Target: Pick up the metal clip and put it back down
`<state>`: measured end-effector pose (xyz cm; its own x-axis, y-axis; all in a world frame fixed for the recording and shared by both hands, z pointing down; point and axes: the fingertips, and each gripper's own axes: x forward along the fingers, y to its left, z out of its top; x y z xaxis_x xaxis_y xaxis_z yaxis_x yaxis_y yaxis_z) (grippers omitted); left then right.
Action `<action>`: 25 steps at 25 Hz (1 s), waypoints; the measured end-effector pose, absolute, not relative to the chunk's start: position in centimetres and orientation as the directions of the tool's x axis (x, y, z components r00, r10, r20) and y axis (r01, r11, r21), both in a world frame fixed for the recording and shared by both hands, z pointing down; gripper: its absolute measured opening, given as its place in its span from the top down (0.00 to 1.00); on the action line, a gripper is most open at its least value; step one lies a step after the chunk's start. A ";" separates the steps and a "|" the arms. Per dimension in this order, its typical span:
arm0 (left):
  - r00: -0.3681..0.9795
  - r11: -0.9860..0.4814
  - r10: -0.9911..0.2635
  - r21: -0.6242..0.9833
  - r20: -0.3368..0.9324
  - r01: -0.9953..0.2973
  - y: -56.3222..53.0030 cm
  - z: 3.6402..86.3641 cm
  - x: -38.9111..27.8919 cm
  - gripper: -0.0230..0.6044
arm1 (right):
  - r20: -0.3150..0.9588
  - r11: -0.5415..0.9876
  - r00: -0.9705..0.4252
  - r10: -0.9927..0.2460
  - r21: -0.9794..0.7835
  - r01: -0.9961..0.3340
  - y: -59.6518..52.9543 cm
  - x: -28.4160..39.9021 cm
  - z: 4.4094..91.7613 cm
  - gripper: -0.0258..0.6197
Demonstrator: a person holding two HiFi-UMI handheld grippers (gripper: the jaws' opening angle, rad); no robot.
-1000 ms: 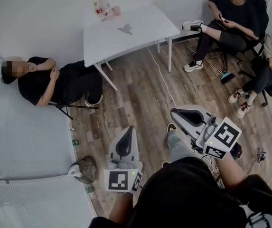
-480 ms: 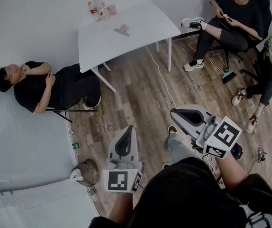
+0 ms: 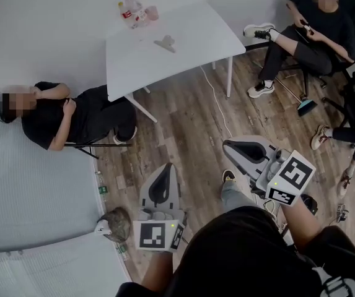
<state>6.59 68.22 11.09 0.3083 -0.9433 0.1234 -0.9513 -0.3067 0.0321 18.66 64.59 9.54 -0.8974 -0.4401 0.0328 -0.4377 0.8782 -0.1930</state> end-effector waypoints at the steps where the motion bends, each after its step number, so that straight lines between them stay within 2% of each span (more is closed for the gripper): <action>1: 0.303 -0.301 -0.945 0.029 0.125 -0.953 67.5 11.0 6.6 0.93 | 0.030 0.880 -0.900 -0.435 -0.194 -0.432 63.7 18.7 9.4 0.93; 17: 0.263 -0.268 -0.954 -0.018 0.147 -0.963 56.2 10.1 9.9 0.93 | -0.006 0.892 -0.906 -0.424 -0.178 -0.416 51.2 22.1 8.4 0.93; 25: 0.257 -0.266 -0.954 -0.043 0.156 -0.963 54.3 10.0 11.1 0.93 | -0.027 0.893 -0.908 -0.417 -0.200 -0.404 49.3 23.3 8.8 0.93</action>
